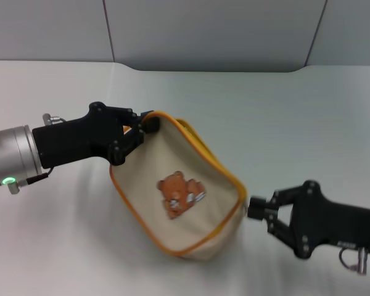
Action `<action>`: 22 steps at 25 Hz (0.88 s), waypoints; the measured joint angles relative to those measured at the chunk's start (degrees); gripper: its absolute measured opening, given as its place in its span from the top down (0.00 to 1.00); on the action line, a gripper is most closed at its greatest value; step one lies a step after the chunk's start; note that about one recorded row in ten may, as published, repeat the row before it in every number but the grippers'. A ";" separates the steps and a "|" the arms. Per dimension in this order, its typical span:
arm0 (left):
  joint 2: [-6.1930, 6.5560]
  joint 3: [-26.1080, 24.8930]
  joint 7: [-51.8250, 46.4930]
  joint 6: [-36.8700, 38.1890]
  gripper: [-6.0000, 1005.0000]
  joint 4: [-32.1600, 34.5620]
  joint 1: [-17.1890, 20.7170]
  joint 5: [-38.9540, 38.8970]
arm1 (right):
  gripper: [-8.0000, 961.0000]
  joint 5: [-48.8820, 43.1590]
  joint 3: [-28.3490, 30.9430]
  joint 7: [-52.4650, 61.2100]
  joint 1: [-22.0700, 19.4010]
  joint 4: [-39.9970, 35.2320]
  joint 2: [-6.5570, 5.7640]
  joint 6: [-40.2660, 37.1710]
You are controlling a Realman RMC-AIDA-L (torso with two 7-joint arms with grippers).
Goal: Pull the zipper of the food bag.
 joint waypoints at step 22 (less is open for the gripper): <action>-1.71 -4.86 -0.18 -4.52 0.71 -2.62 0.45 -0.50 | 0.29 0.08 16.10 2.83 2.64 4.32 0.23 -1.46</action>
